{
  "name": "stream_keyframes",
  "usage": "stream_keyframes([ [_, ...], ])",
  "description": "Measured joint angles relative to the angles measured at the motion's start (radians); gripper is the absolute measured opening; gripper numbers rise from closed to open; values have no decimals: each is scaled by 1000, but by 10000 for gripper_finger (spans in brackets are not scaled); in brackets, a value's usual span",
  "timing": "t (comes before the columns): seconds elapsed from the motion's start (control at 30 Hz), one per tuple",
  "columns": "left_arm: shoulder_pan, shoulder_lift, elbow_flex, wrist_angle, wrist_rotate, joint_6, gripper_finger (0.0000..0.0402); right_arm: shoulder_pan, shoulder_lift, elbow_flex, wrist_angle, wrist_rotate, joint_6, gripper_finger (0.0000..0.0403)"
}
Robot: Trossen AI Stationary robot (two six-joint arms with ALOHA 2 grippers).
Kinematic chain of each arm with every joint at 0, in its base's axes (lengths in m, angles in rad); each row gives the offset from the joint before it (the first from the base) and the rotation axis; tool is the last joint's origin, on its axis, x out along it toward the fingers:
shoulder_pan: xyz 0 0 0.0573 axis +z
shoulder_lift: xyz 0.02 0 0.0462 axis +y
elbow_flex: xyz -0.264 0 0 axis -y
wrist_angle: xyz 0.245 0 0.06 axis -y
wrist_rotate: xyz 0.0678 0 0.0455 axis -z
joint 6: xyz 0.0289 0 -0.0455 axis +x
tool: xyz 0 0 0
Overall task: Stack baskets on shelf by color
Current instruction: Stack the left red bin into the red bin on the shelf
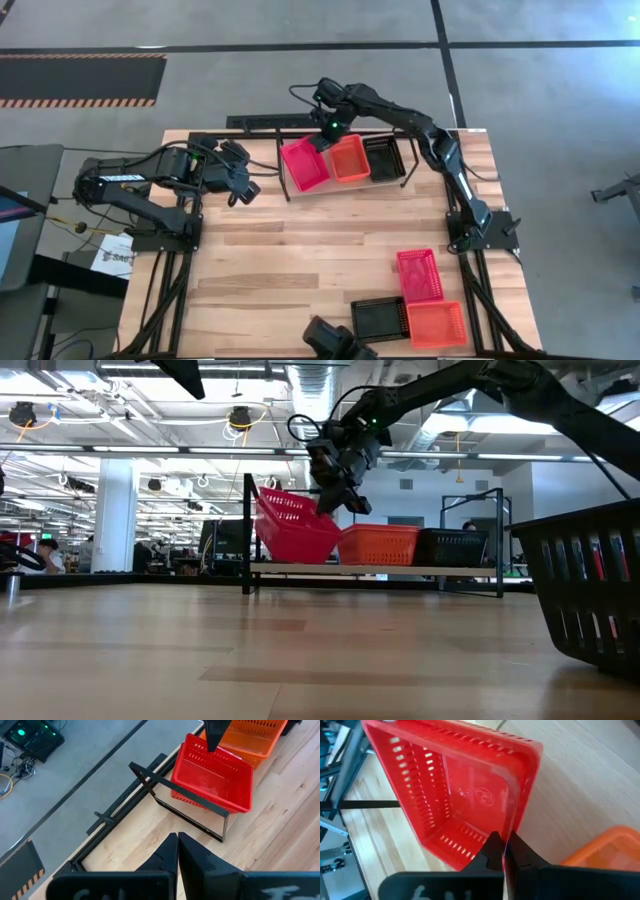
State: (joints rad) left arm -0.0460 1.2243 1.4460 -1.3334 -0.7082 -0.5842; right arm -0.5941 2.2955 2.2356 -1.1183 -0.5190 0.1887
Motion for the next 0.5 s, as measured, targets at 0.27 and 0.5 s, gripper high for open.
stream_keyframes([
  [0.27, 0, 0, 0, -1, -11, 2, 0, 20, -19, 0, 6, 116, -33, 48],
  [0.5, 0, 0, 0, -1, -11, 22, 0, 34, -45, 1, 7, 181, -33, 96],
])
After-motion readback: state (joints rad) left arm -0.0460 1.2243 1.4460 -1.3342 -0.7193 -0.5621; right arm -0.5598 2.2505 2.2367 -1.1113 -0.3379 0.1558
